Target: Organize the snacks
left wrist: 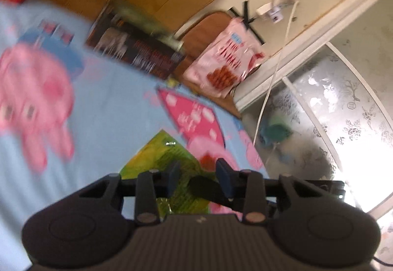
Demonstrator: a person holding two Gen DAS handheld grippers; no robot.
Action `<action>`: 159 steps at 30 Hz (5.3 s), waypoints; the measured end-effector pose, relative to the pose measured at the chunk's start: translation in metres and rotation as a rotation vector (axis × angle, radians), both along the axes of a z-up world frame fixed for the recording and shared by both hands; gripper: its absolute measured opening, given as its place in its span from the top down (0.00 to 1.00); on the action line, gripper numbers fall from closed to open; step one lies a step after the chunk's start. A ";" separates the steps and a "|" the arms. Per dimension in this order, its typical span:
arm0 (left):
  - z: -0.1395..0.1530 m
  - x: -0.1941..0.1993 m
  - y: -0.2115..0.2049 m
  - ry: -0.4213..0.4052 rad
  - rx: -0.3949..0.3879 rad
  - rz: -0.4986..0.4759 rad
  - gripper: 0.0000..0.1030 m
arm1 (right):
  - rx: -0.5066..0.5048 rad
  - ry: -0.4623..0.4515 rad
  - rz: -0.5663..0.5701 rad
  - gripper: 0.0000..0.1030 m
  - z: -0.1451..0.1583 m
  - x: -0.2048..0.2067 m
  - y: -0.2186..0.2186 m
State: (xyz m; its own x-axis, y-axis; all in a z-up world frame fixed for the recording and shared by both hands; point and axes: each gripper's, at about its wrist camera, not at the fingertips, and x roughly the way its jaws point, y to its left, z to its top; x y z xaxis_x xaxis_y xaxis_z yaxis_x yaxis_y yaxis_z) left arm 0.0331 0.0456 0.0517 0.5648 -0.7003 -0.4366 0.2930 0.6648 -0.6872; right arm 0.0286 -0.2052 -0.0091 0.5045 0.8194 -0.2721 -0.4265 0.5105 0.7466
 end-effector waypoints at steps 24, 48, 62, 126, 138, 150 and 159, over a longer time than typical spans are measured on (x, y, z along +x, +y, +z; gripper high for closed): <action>0.036 0.221 0.011 -0.064 0.168 0.206 0.47 | 0.024 0.035 -0.080 0.78 0.057 0.266 0.014; -0.027 0.042 -0.068 -0.016 0.216 -0.118 0.37 | -0.549 -0.050 -0.299 0.51 -0.004 -0.002 -0.085; -0.039 -0.014 0.045 0.058 0.221 0.221 0.43 | -0.606 -0.275 -0.148 0.81 -0.006 -0.004 0.053; -0.043 -0.069 -0.014 -0.110 0.545 0.175 0.21 | -0.557 -0.363 -0.037 0.44 -0.017 -0.065 0.072; -0.043 -0.071 -0.011 -0.102 0.526 0.172 0.21 | -0.557 -0.364 -0.037 0.44 -0.017 -0.064 0.071; -0.043 -0.071 -0.009 -0.100 0.518 0.173 0.21 | -0.557 -0.365 -0.037 0.44 -0.017 -0.064 0.071; -0.041 -0.072 0.006 -0.077 0.452 0.181 0.26 | -0.564 -0.368 -0.041 0.44 -0.018 -0.064 0.071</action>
